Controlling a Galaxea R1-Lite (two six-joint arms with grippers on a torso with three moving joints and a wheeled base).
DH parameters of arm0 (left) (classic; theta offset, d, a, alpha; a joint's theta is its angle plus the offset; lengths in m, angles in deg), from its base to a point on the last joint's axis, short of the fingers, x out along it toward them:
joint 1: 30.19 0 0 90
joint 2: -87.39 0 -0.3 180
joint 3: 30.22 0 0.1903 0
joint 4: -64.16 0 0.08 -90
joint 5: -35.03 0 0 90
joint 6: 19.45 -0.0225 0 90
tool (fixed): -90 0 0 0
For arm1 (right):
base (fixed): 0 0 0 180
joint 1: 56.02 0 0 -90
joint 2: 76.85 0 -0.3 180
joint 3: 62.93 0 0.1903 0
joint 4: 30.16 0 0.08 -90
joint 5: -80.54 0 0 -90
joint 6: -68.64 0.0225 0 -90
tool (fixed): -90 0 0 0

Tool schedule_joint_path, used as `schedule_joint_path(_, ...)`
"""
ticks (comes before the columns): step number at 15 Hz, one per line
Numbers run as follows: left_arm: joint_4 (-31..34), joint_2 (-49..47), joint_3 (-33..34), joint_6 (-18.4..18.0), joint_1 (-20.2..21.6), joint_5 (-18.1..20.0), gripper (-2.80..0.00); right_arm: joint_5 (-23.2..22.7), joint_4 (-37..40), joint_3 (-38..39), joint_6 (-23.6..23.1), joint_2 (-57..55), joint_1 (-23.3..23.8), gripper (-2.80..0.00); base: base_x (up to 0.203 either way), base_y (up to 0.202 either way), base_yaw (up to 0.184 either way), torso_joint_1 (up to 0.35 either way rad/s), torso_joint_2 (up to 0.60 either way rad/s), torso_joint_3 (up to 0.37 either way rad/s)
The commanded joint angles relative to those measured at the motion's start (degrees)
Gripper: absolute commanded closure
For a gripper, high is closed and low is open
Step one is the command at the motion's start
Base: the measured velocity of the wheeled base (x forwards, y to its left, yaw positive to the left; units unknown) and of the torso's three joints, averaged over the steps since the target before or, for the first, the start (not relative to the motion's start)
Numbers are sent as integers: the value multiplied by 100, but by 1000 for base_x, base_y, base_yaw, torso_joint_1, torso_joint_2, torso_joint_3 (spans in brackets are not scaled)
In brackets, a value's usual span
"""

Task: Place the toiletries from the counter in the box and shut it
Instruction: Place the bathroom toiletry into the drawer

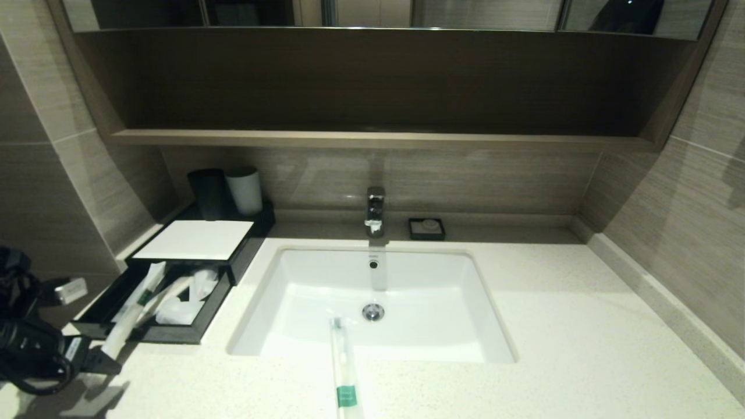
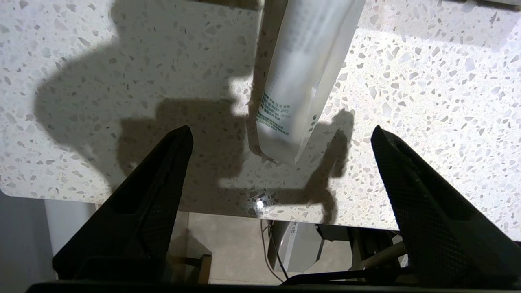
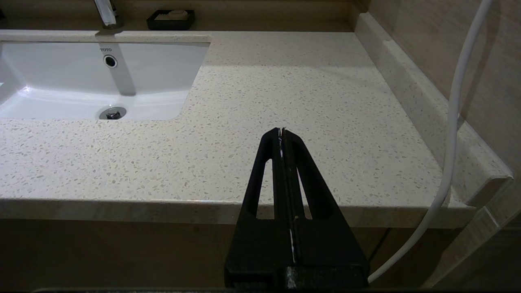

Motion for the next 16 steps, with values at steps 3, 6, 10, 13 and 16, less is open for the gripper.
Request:
schedule_joint_path(3, -14, -97, -69, -13, 1, 170, -280, -1, -2, 9, 0, 0, -1, 0, 0, 0, 0, 0, 0, 0)
schedule_joint_path(6, -56, -159, -69, -13, -51, 187, -280, -1, -2, 9, 0, 0, -1, 0, 0, 0, 0, 0, 0, 0)
schedule_joint_path(10, -216, -185, -21, -21, -117, 161, -280, -1, -2, 9, 0, 0, -1, 0, 0, 0, 0, 0, 0, 0)
schedule_joint_path(13, -286, -186, -25, -21, -195, 143, -280, -1, -2, 9, 0, 0, -1, 0, 0, 0, 0, 0, 0, 0)
schedule_joint_path(16, -286, -194, -17, -21, -237, 143, -280, -1, -2, 9, 0, 3, -1, 0, 0, 0, 0, 0, 0, 0)
